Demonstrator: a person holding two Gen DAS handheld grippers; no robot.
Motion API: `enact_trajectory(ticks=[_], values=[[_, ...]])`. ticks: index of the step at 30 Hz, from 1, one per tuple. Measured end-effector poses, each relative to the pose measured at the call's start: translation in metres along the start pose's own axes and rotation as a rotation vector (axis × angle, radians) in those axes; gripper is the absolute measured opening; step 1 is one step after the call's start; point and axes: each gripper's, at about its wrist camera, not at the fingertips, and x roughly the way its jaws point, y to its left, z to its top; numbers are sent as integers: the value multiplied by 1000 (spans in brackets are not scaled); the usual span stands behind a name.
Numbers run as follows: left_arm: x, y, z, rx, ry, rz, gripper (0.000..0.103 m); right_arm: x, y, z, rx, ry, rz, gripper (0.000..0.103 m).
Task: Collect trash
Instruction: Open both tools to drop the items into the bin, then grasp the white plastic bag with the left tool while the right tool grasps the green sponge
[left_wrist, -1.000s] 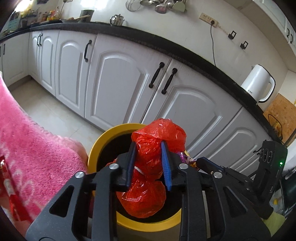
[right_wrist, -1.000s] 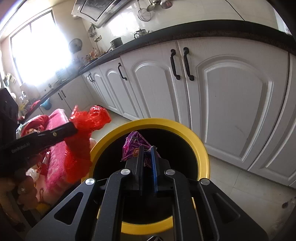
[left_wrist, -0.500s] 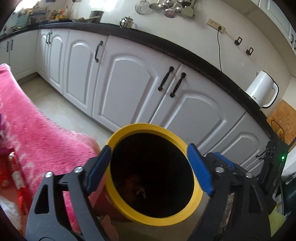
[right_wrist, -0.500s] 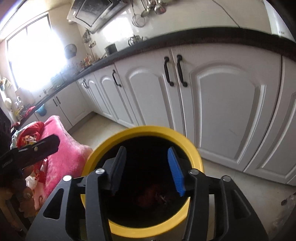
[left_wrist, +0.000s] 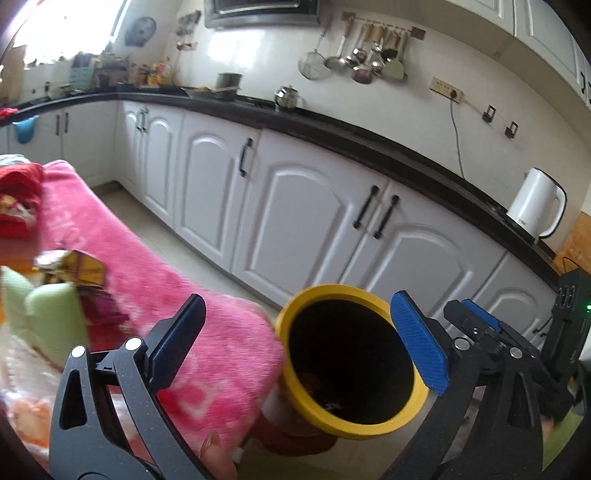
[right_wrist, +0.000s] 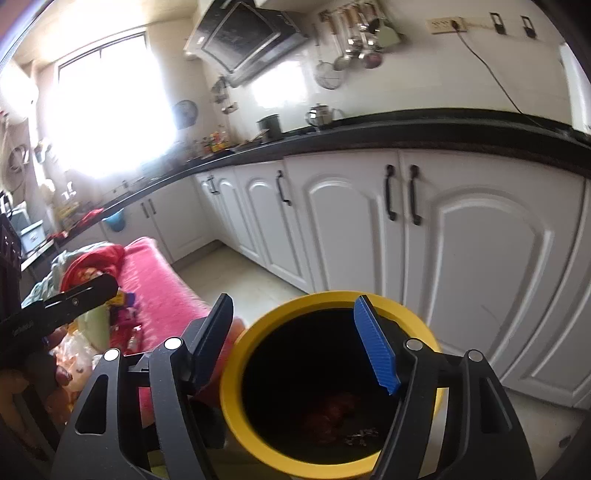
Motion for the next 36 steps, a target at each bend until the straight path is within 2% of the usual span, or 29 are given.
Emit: enact_trajectory(ticks=[12, 22, 29, 36], values=[[-64, 62, 4, -88, -109, 158, 92, 4, 71, 6, -121, 25, 152, 68], [-103, 103, 4, -157, -169, 243, 92, 12, 140, -8, -234, 91, 294, 68], [-124, 136, 1, -221, -191, 311, 92, 17, 185, -24, -336, 139, 372, 68], [-141, 173, -10, -290, -186, 370, 92, 34, 212, -26, -368, 178, 415, 68]])
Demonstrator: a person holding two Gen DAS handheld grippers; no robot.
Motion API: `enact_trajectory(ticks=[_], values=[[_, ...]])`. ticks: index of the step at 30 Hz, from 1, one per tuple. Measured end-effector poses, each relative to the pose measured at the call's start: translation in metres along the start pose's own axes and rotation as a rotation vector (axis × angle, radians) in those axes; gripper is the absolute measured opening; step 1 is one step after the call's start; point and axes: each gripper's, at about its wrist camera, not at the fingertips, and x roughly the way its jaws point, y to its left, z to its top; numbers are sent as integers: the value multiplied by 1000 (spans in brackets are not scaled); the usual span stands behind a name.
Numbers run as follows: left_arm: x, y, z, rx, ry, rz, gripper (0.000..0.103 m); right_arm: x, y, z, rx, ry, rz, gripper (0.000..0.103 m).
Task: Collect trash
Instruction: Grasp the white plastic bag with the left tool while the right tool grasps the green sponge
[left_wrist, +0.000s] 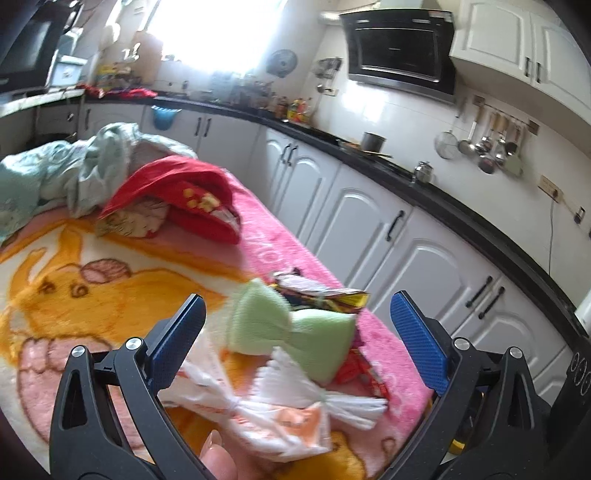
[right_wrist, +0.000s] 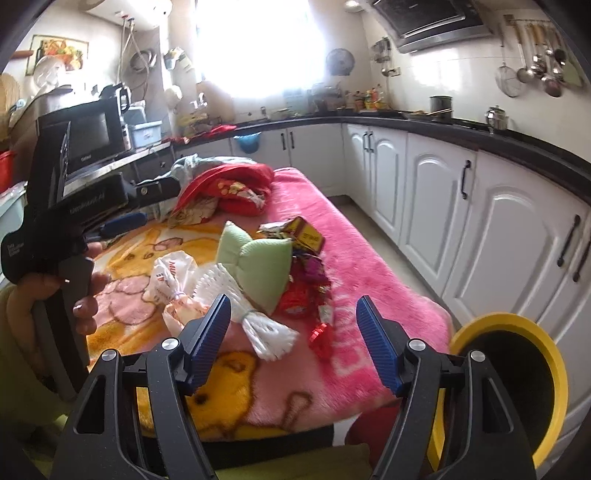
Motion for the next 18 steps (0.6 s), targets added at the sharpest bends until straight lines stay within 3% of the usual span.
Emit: enact_trajectory(ticks=[9, 18], values=[[10, 63, -10, -93, 71, 97, 92, 67, 4, 27, 46, 74, 115, 68], [41, 104, -32, -229, 195, 78, 92, 116, -2, 44, 120, 115, 147, 68]])
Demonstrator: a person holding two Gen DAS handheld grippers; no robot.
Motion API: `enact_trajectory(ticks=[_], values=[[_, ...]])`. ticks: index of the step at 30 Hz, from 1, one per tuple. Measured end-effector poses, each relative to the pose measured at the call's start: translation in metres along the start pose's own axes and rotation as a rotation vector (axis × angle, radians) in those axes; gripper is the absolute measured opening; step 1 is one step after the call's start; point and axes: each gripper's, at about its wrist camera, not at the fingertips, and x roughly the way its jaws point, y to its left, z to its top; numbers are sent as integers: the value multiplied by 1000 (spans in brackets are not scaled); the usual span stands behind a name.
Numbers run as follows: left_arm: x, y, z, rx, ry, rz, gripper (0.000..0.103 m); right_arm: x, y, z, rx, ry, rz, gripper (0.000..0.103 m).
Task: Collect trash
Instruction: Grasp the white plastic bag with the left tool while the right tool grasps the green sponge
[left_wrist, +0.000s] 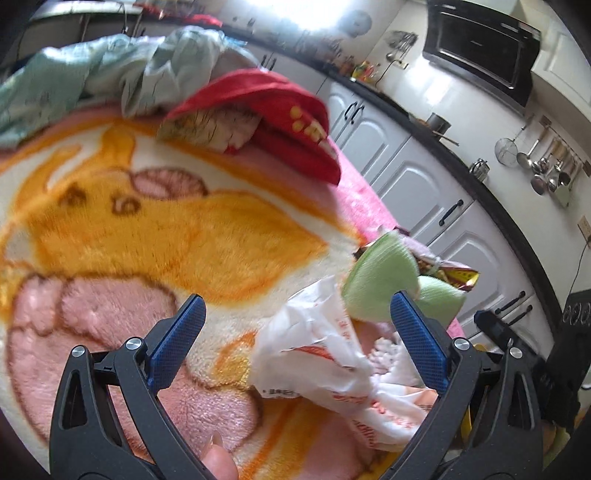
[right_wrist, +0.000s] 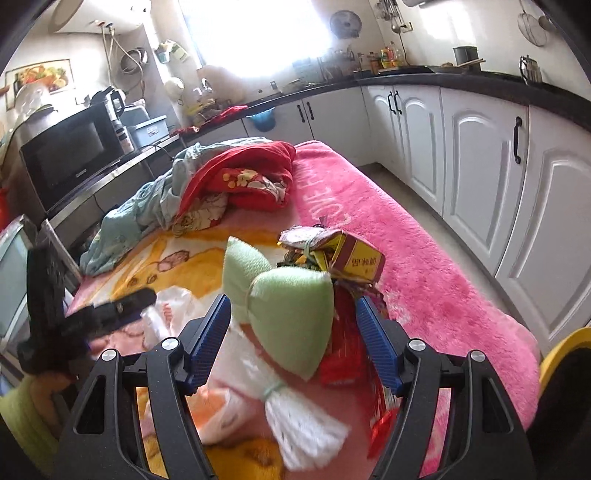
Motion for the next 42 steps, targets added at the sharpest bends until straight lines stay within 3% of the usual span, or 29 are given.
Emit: enact_trajectory(ticks=[8, 12, 15, 17, 20, 24, 28, 34, 42], values=[[15, 13, -6, -52, 60, -43, 92, 24, -7, 9, 32, 41, 21, 66], [20, 12, -8, -58, 75, -47, 92, 33, -11, 7, 68, 72, 57, 56], [20, 11, -9, -51, 81, -40, 92, 39, -11, 3, 89, 99, 84, 33], [22, 10, -9, -47, 87, -38, 92, 36, -6, 1, 81, 98, 91, 32], [22, 10, -8, -37, 102, -26, 82, 28, 4, -4, 46, 80, 107, 29], [23, 11, -7, -30, 133, -36, 53, 17, 20, -10, 4, 69, 122, 28], [14, 9, -12, 17, 140, -29, 41, 6, 35, -15, -45, 32, 99, 26], [-9, 15, -12, 27, 107, -18, 35, -18, 48, -13, -90, -63, 95, 26], [-54, 5, -2, 94, -3, 9, 35, -43, 55, -4, -137, -151, 57, 26]])
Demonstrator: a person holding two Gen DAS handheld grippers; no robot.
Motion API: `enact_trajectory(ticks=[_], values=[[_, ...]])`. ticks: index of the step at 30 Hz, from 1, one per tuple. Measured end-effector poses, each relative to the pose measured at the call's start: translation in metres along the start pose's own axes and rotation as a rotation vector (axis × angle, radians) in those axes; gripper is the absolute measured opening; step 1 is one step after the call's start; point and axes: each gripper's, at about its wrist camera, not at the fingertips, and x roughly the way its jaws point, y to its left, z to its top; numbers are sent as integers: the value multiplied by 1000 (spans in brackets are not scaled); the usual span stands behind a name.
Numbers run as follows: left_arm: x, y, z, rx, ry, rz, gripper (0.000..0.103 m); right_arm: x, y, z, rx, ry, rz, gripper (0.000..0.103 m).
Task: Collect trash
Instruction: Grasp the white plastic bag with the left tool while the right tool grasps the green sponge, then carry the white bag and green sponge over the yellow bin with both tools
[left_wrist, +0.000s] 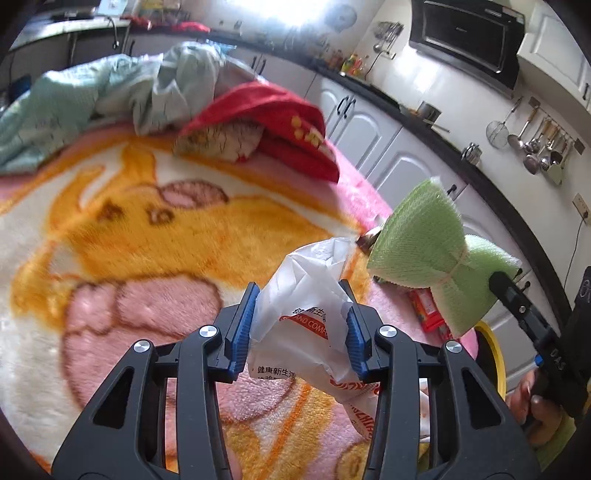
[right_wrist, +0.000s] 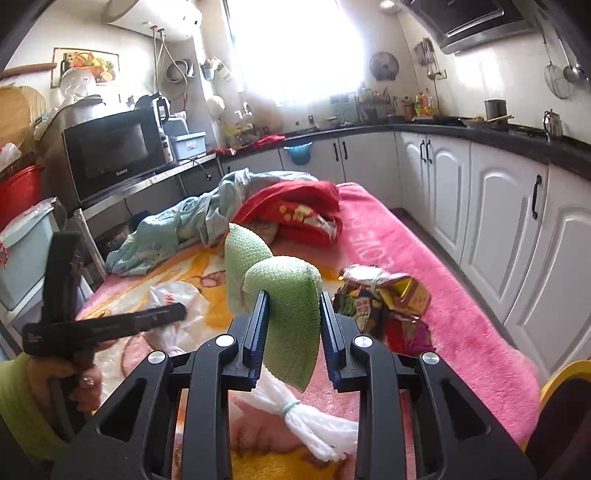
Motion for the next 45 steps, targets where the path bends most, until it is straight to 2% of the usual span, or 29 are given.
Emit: enact_trajectory(ticks=[8, 17, 28, 45], values=[[-33, -24, 12, 61, -94, -19, 35, -27, -10, 8, 28, -46, -20, 26], [-40, -70, 13, 143, -153, -56, 35, -68, -29, 6, 47, -89, -63, 26], [-36, -126, 9, 232, -181, -115, 34, -114, -58, 1, 74, -145, -133, 26], [-20, -203, -9, 347, -183, -218, 34, -184, -101, -23, 136, -214, -303, 26]])
